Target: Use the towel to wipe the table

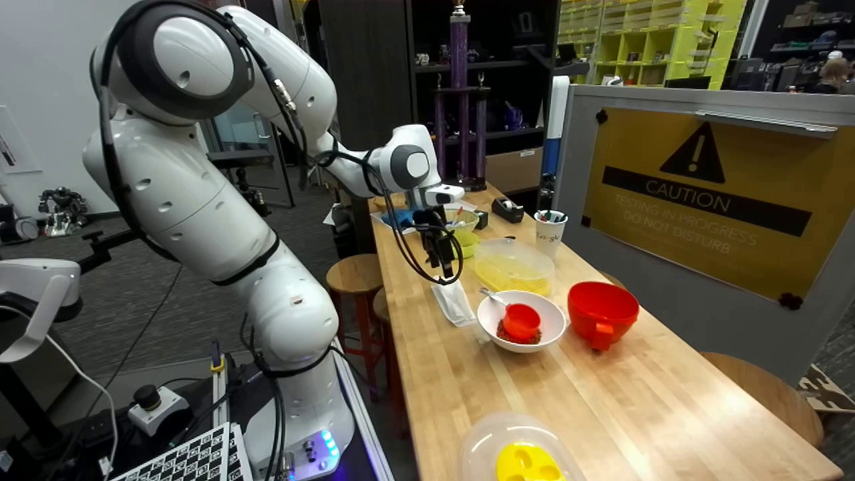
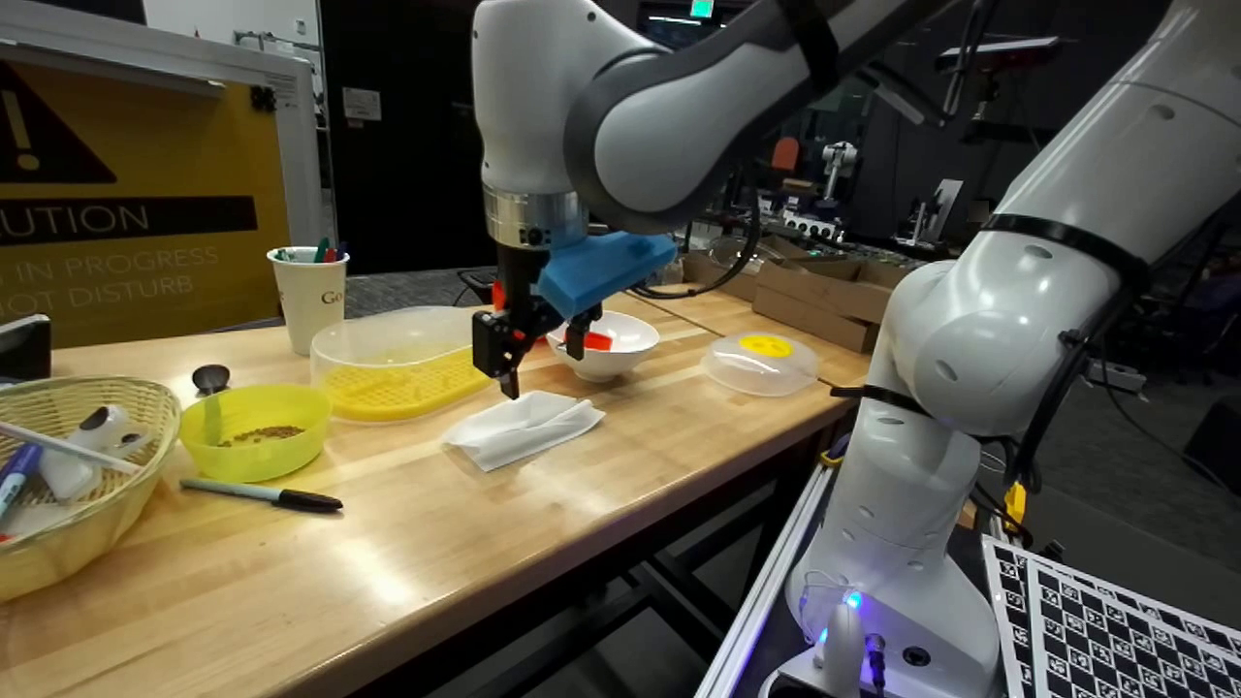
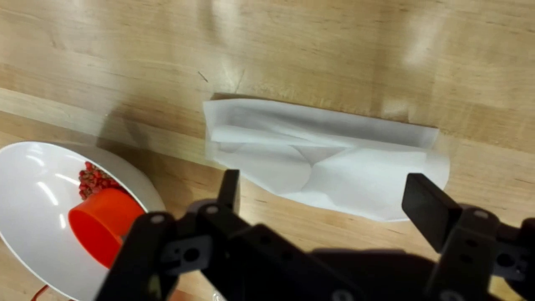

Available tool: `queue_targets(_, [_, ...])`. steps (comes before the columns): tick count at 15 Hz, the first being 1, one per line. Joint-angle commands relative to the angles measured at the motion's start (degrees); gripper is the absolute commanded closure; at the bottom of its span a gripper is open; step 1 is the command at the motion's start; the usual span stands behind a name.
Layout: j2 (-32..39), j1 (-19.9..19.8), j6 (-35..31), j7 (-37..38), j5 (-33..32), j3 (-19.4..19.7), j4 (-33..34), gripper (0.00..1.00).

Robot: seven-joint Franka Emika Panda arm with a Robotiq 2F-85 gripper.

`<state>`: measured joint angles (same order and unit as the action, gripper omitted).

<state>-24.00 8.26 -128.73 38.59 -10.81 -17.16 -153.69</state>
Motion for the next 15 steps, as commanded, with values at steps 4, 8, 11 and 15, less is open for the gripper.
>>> queue_targets(4, [3.3, 0.0, -1.6, -2.0, 1.0, -0.1, -0.5, 0.0])
queue_targets(8, [6.7, 0.1, -1.9, -2.8, 0.9, -0.1, -0.1, 0.0])
queue_targets(11, [8.7, 0.2, -2.1, -3.4, 1.0, 0.1, 0.3, 0.0])
queue_targets(15, [10.2, 0.2, -2.6, -3.2, 0.9, 0.4, 0.8, 0.0])
